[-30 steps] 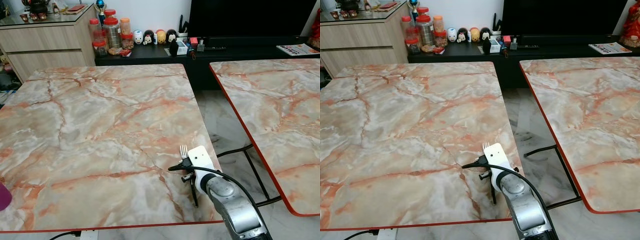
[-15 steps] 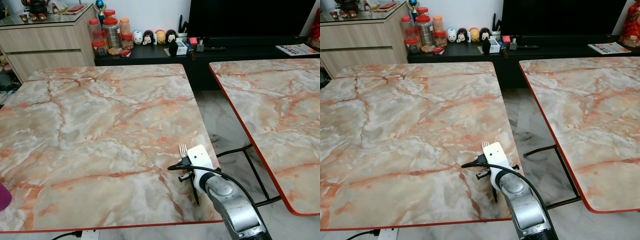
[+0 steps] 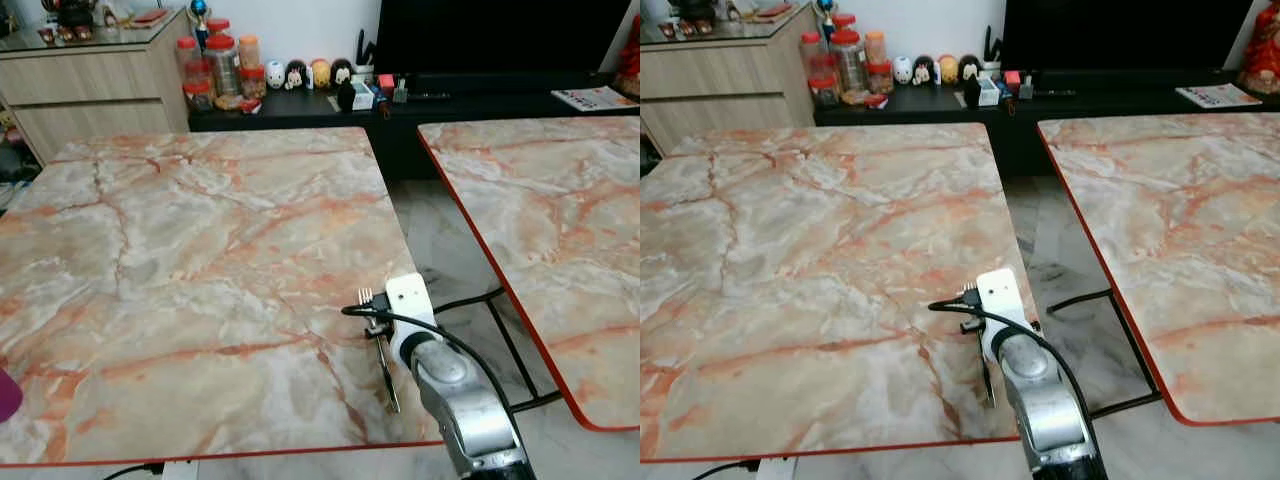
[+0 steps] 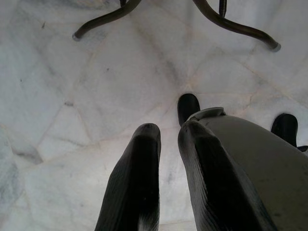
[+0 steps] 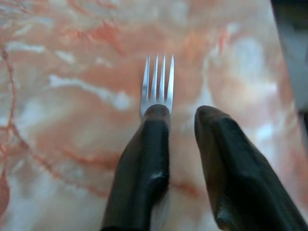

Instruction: Setting the table

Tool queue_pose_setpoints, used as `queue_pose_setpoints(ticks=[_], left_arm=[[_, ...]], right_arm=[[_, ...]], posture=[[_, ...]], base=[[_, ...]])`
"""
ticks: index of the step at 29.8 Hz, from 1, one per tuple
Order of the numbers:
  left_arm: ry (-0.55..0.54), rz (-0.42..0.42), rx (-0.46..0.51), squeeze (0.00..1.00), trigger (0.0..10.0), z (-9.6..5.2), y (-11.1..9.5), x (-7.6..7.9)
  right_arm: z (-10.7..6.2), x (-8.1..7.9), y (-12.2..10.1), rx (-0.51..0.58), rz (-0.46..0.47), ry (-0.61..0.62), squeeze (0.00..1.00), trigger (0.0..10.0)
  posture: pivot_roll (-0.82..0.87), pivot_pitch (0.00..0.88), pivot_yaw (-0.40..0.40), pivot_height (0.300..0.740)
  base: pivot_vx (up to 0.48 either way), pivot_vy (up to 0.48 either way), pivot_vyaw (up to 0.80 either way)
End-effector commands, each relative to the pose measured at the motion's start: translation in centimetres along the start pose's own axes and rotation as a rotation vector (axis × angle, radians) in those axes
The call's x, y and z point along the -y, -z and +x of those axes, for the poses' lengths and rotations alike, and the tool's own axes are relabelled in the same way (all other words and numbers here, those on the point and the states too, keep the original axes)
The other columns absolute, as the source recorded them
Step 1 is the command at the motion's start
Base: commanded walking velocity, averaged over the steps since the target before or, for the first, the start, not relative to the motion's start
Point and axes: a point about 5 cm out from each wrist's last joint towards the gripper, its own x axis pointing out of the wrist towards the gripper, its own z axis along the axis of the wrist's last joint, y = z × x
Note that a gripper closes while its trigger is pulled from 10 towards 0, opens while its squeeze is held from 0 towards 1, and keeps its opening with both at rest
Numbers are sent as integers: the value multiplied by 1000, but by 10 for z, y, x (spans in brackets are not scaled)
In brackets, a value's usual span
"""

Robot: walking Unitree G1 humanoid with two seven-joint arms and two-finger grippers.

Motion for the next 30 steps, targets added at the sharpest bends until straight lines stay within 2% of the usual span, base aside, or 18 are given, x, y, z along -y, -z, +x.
queue_pose_setpoints(ticks=[1, 3, 5, 6, 19, 29, 30], left_arm=[[2, -1, -5, 0, 10000, 0, 0, -2], [2, -1, -5, 0, 10000, 0, 0, -2], [1, 0, -6, 0, 10000, 0, 1, -2], [1, 0, -8, 0, 10000, 0, 2, -2], [1, -7, -15, 0, 10000, -1, 5, -2], [1, -6, -13, 0, 10000, -1, 4, -1], [0, -4, -16, 0, 10000, -1, 5, -2]], right_arm=[[-3, 0, -7, 20, 17, 17, 1000, 10000], [-4, -1, -7, 16, 19, 14, 1000, 10000], [-5, -10, -5, -13, 13, -24, 1000, 10000], [-6, -11, -5, -20, 13, -23, 0, 10000], [-8, -2, -3, -50, 35, 42, 0, 10000], [-4, 1, 5, -85, 62, 36, 0, 10000], [-1, 5, 8, -99, 69, 44, 0, 10000]], posture=[[-68, 0, 25, 740], [-70, 0, 26, 740], [-70, 0, 25, 740], [-70, 0, 24, 740], [-70, 0, 19, 740], [-68, 0, 21, 740], [-65, 0, 21, 740]], base=[[0, 0, 0], [0, 0, 0], [0, 0, 0], [0, 0, 0], [0, 0, 0], [0, 0, 0], [0, 0, 0]])
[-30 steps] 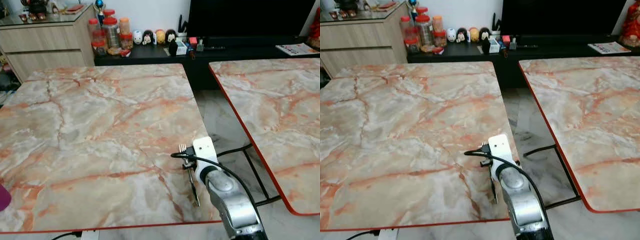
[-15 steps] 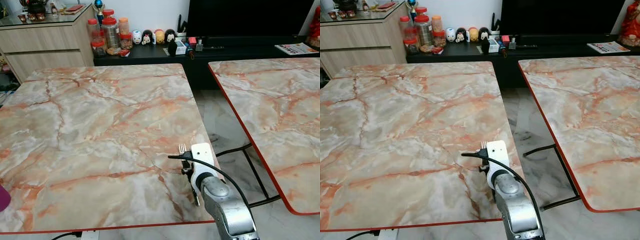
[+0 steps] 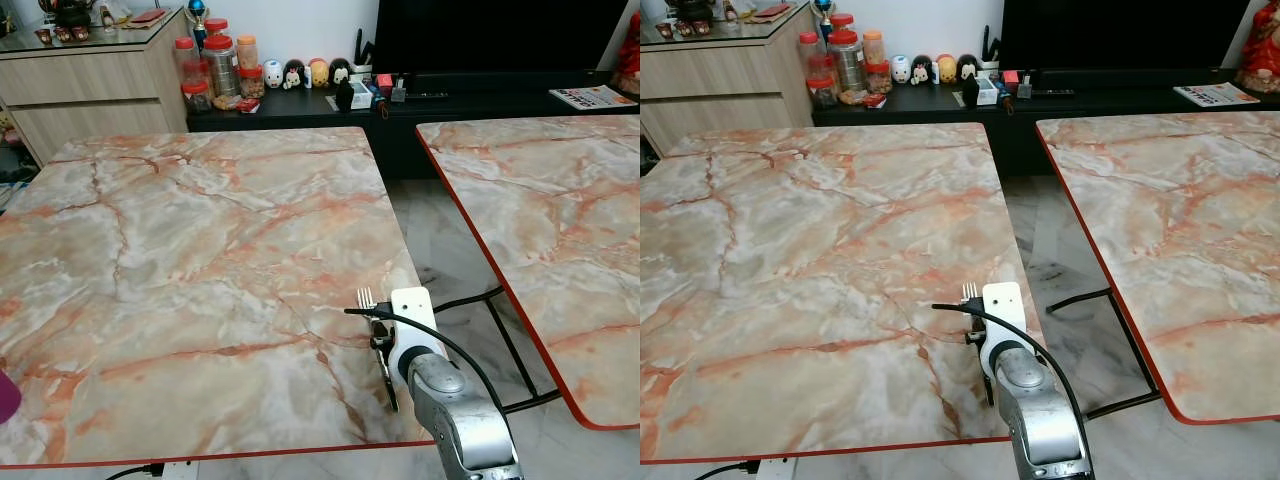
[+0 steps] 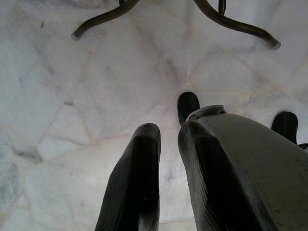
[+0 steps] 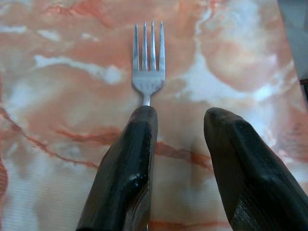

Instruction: Setting the table

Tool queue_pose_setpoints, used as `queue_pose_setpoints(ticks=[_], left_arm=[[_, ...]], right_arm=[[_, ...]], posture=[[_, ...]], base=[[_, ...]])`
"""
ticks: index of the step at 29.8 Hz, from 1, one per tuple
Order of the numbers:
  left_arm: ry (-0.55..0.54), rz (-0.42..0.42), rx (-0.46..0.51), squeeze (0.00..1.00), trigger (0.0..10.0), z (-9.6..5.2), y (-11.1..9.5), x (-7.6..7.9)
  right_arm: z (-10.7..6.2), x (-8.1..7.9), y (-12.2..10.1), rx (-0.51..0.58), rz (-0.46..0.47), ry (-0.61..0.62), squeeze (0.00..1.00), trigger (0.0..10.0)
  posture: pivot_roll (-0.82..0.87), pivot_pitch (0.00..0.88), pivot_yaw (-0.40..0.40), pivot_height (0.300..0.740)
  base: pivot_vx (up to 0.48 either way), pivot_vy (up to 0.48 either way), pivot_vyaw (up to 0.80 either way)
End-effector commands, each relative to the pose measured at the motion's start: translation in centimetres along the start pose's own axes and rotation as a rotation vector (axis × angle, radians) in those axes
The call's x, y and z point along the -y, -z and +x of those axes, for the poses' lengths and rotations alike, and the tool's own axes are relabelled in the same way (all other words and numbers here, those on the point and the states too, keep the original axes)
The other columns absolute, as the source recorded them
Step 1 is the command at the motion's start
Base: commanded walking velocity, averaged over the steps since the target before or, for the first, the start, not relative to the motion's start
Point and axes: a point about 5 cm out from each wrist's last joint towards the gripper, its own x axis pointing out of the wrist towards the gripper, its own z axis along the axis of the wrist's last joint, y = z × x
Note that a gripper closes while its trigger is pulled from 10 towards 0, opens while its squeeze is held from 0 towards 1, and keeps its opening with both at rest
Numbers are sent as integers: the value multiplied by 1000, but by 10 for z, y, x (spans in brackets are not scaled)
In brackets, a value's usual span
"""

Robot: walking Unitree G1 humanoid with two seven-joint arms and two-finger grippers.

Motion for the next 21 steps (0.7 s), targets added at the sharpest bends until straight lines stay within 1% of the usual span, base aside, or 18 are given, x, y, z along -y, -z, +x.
queue_pose_setpoints(ticks=[1, 2, 4, 7, 11, 12, 14, 15, 21], left_arm=[[-1, -5, -10, 0, 10000, -1, 3, -2], [-1, -3, -13, 0, 10000, -1, 4, -2], [-1, -3, -14, 0, 10000, -1, 5, -2], [-4, -2, -15, 0, 10000, -1, 6, -3], [-13, -3, -8, 0, 10000, -1, 5, -4], [-13, -4, -8, 0, 10000, -1, 5, -4], [-12, -5, -8, 0, 10000, -1, 5, -4], [-11, -5, -8, 0, 10000, -1, 5, -4], [-5, -7, -7, 0, 10000, -1, 4, -3]], right_arm=[[3, 3, 3, -20, 16, 6, 0, 10000], [6, 4, 7, -39, 29, -2, 0, 10000], [7, 3, 9, -49, 39, -19, 0, 10000], [8, 0, 7, -34, 46, -34, 0, 10000], [8, -4, 1, 0, 31, -64, 0, 10000], [7, -5, -2, 20, 35, -70, 90, 10000], [7, -6, -3, 26, 36, -74, 90, 10000], [6, -5, -5, 38, 46, -72, 1000, 10000], [5, -4, -14, 77, 57, -72, 1000, 10000]], posture=[[-65, 0, 21, 740], [-63, 0, 22, 740], [-61, 0, 22, 740], [-59, 0, 22, 740], [-58, 0, 21, 740], [-57, 1, 20, 740], [-58, 1, 20, 740], [-57, 0, 20, 740], [-60, 1, 21, 740]], base=[[0, 0, 0], [0, 0, 0], [0, 0, 0], [0, 0, 0], [0, 0, 0], [0, 0, 0], [0, 0, 0], [0, 0, 0], [0, 0, 0]])
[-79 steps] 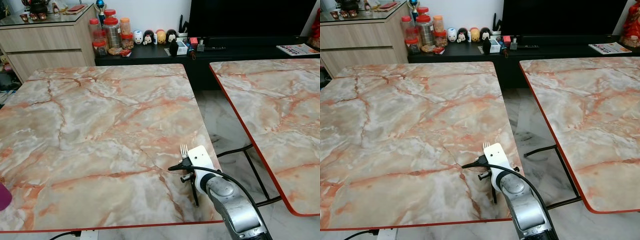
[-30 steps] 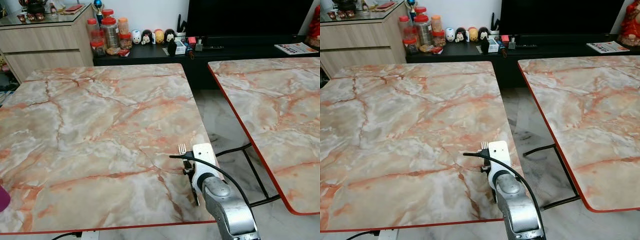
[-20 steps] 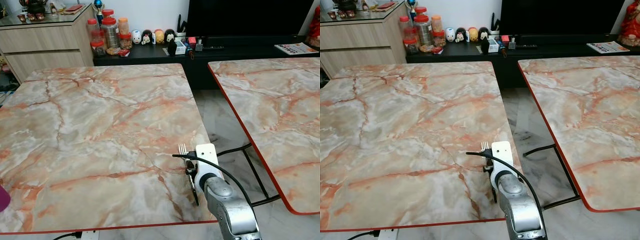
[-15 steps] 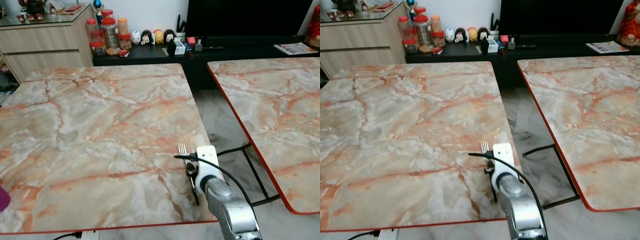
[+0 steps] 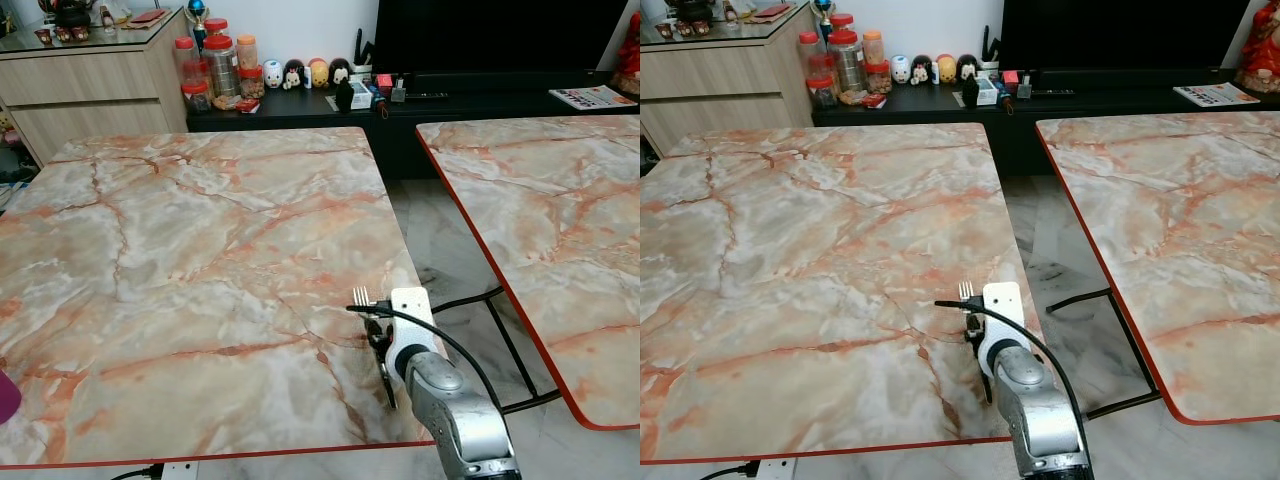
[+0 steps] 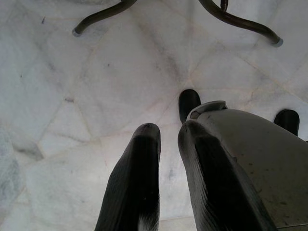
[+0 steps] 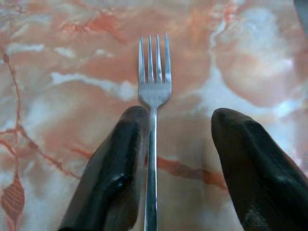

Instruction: Setting the table

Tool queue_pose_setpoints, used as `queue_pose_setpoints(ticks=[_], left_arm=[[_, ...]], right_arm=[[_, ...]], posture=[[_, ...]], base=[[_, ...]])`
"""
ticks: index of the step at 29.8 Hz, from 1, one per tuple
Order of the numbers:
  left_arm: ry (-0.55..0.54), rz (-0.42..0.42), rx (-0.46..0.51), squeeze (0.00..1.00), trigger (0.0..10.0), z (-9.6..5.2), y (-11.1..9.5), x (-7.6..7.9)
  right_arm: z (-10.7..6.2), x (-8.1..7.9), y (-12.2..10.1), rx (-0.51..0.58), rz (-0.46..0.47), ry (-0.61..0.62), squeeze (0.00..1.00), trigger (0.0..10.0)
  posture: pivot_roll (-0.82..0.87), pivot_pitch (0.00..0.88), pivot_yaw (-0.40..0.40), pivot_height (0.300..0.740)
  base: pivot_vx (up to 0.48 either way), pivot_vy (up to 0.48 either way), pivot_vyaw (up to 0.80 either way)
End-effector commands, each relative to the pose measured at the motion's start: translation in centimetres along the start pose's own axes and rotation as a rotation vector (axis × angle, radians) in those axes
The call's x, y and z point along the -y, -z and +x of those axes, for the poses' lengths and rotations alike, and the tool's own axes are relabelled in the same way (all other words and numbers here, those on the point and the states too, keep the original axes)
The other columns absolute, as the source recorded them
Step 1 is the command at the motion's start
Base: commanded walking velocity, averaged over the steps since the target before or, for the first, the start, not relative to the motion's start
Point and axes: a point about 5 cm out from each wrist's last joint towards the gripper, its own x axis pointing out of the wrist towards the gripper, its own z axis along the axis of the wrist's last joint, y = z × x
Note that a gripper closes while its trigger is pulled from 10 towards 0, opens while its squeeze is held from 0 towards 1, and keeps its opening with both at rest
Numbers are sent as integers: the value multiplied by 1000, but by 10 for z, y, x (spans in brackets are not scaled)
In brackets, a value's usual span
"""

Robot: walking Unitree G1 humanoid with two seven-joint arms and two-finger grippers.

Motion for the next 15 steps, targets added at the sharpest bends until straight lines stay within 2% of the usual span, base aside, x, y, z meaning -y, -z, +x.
queue_pose_setpoints(ticks=[1, 10, 11, 15], left_arm=[[-1, -8, 1, 0, 10000, 0, 0, -2], [-3, -11, -4, 0, 10000, 0, 2, -2], [-3, -10, -4, 0, 10000, 0, 2, -2], [0, -11, -6, 0, 10000, 0, 2, -1]], right_arm=[[-2, -1, -11, 44, 10, -13, 1000, 10000], [-1, -6, -3, -4, -5, -46, 1000, 10000], [-1, -7, -1, -18, -18, -56, 0, 10000], [1, -5, 5, -46, -27, -37, 0, 10000]], posture=[[-60, 4, 19, 740], [-58, 4, 16, 740], [-59, 2, 17, 740], [-56, 1, 15, 740]], base=[[0, 0, 0], [0, 0, 0], [0, 0, 0], [0, 0, 0]])
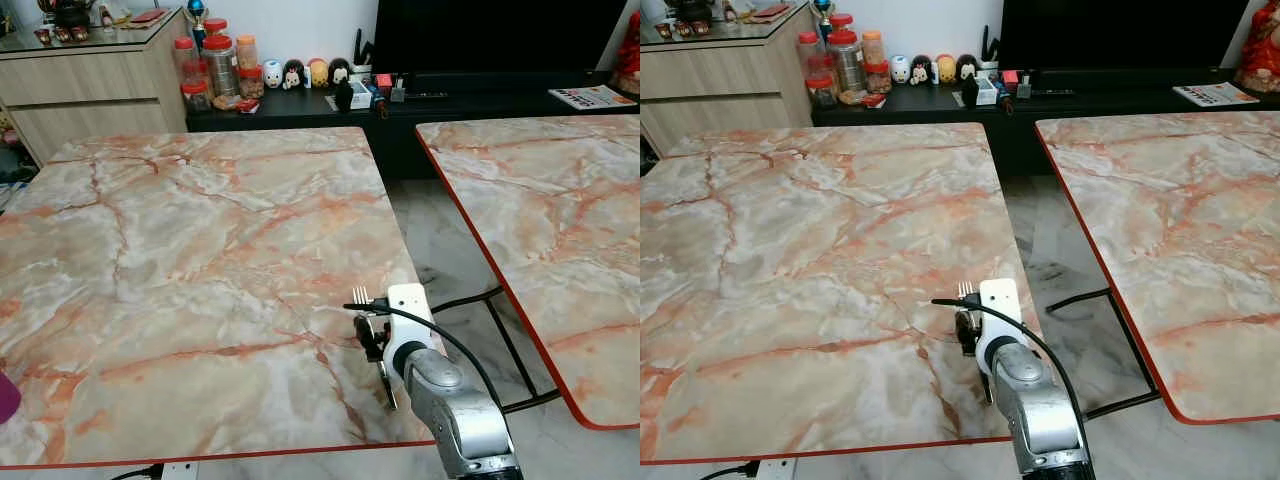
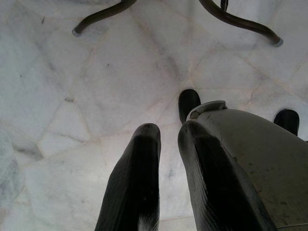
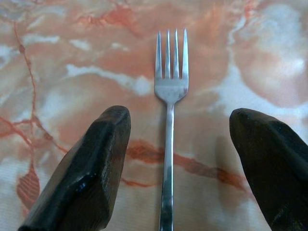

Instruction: Setting the table

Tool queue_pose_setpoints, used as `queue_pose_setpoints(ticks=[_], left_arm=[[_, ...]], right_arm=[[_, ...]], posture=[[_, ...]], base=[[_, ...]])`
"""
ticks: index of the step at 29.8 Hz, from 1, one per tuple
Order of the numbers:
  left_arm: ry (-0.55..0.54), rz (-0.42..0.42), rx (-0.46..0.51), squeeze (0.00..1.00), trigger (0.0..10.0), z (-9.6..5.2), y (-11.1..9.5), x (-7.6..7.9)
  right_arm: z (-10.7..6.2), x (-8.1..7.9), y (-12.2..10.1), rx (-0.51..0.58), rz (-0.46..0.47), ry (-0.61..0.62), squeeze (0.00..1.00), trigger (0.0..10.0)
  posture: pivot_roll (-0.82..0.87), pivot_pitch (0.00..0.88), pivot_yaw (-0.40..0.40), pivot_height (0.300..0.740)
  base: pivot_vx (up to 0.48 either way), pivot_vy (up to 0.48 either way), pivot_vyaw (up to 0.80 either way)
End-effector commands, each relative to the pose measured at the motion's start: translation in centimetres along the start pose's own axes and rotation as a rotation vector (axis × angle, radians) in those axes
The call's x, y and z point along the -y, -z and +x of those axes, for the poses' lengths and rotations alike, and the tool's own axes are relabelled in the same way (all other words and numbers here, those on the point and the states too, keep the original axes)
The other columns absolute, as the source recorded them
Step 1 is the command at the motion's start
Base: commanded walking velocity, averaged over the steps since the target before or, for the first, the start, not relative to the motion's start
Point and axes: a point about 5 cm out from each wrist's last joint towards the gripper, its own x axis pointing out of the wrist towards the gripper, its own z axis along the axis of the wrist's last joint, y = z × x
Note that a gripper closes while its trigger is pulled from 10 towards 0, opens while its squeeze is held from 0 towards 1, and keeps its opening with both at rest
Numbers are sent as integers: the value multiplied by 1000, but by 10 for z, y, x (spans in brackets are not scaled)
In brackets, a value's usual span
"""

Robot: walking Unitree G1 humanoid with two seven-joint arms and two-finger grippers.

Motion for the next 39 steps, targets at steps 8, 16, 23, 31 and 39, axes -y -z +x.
queue_pose_setpoints(ticks=[8, 16, 23, 31, 39], left_arm=[[22, -18, -17, 0, 10000, -1, 4, 1], [36, -15, -27, 0, 10000, -1, 6, 4], [44, -15, -32, 0, 10000, -1, 7, 5], [49, -14, -35, 0, 10000, -1, 7, 6], [55, -9, -35, 0, 10000, 0, 5, 8]], right_arm=[[3, 14, 13, -65, 20, 91, 0, 10000], [4, 16, 17, -74, 30, 93, 0, 0], [3, 13, 13, -59, 34, 79, 0, 0], [5, 12, 11, -47, 37, 60, 0, 0], [6, 12, 7, -32, 37, 49, 0, 0]], posture=[[-59, 1, 16, 740], [-59, 3, 15, 740], [-59, 3, 13, 740], [-62, 1, 14, 740], [-67, 0, 14, 740]], base=[[0, 0, 0], [0, 0, 0], [0, 0, 0], [0, 0, 0], [0, 0, 0]])
